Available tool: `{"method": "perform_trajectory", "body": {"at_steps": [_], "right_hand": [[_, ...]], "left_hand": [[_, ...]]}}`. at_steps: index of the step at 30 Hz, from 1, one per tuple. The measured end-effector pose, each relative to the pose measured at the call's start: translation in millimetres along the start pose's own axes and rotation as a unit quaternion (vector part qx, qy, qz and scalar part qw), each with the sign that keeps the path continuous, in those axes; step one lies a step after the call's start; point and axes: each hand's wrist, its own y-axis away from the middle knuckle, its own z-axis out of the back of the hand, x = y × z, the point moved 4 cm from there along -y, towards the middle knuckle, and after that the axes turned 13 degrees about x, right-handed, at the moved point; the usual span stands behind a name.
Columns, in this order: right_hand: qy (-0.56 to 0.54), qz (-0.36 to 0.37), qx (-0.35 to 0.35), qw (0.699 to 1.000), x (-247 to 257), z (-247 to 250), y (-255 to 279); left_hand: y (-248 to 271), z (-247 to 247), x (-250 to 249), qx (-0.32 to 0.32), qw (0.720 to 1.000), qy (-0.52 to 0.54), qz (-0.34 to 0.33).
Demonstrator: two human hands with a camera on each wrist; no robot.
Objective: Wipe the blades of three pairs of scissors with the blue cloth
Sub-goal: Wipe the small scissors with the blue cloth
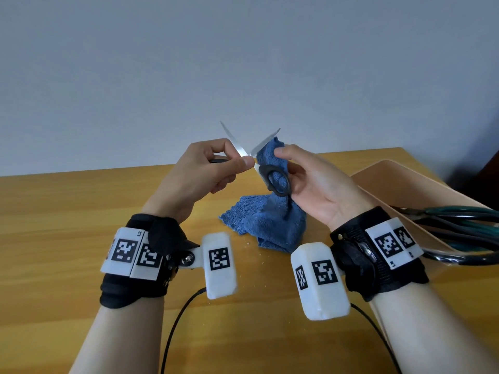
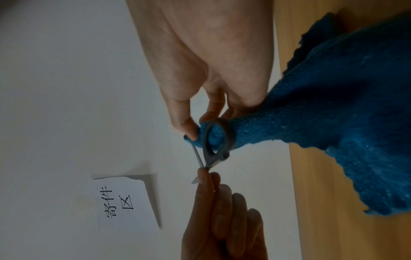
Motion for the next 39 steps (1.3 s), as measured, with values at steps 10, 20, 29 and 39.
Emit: {"method": "perform_trajectory", "body": {"at_steps": [10,20,29,39], "right_hand": [[0.016,-0.007,-0.037,0.999,-2,6,-2],[0.095,-0.020,0.035,0.995,-1,0,0],[0.075,-0.027,-0.029,0.996,-6,7,-4],[0.089,0.030,-0.132,0.987,4,23,-2]], "left_hand": [[1,5,2,-0.014,1.000,-0.005,0.005],[0,8,5,-0.032,0.999,-0.002,0.010],[-1,7,3,-0.041,0.999,-0.014,0.004],[3,11,-1,-0.028,0.999,-0.019,-0.011]]}}
